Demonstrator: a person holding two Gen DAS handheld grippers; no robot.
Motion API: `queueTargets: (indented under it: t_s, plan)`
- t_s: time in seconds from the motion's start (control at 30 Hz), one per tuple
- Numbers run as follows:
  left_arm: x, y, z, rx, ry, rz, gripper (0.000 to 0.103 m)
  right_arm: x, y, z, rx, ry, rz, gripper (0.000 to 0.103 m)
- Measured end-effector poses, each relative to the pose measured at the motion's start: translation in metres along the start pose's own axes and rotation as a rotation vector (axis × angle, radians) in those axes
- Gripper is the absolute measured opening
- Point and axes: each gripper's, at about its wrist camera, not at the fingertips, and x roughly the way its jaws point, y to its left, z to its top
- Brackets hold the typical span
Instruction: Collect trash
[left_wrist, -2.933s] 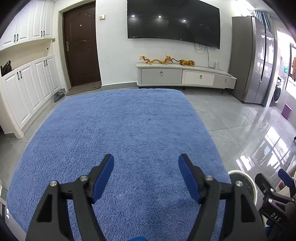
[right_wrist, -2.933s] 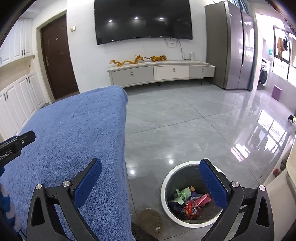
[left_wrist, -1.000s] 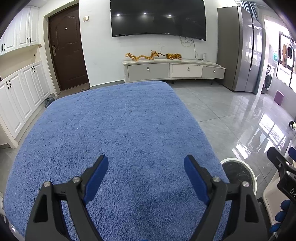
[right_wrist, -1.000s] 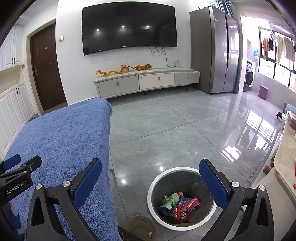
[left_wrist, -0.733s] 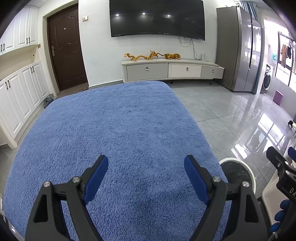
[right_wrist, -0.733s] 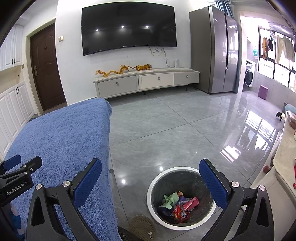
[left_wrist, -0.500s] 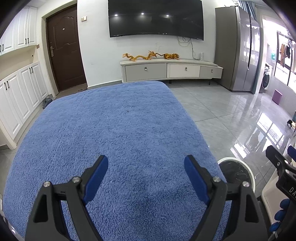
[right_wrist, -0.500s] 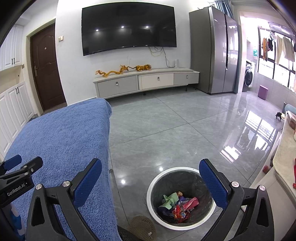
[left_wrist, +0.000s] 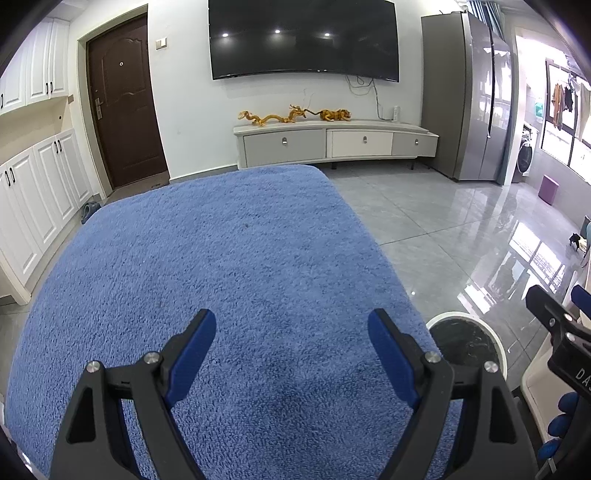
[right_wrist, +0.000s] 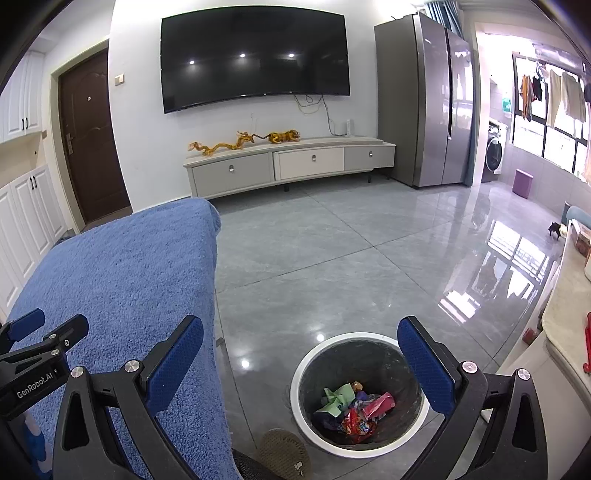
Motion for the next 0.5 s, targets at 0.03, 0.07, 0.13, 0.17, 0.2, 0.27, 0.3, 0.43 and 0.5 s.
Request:
queueTargets:
  t_s: [0.03,0.07,0.13,0.17,0.2,0.27,0.3,0.43,0.5]
  plan:
    - [-0.0006,0.0003,-0.0007,0.0,0.0,-0.001,0.084,-0.0002,-0.0001,0.0001,0.0,0.0,0.0,0.103]
    - [-0.0011,0.0,-0.0009,0.0,-0.001,-0.002,0.084,0.0001,0.0,0.0001,0.001,0.0,-0.001,0.103]
    - [-0.0021,-0.0008,-0.0011,0.001,-0.002,-0.003,0.084,0.0003,0.0001,0.0001,0.0,0.0,-0.002,0.103]
    - [-0.0022,-0.0014,-0.001,0.001,-0.002,-0.004,0.084,0.0,0.0,0.0003,-0.001,-0.001,-0.003,0.103]
    - [-0.0022,-0.002,-0.0009,0.002,-0.002,-0.006,0.084,-0.0004,-0.0001,0.0005,-0.001,-0.002,-0.004,0.103]
    - [-0.0022,-0.0031,-0.0008,0.004,-0.001,-0.008,0.084,-0.0007,-0.0006,0.0007,-0.002,-0.003,-0.004,0.103]
    - [-0.0023,-0.0038,-0.0008,0.004,0.0,-0.01,0.084,-0.0007,-0.0008,0.0008,-0.002,-0.003,-0.004,0.103]
    - [-0.0033,-0.0057,-0.001,0.008,0.0,-0.014,0.084,-0.0028,-0.0016,0.0006,0.0,-0.007,-0.009,0.103]
    - [-0.0036,-0.0056,-0.0008,0.008,-0.001,-0.013,0.084,-0.0036,-0.0022,0.0005,0.002,-0.007,-0.01,0.103]
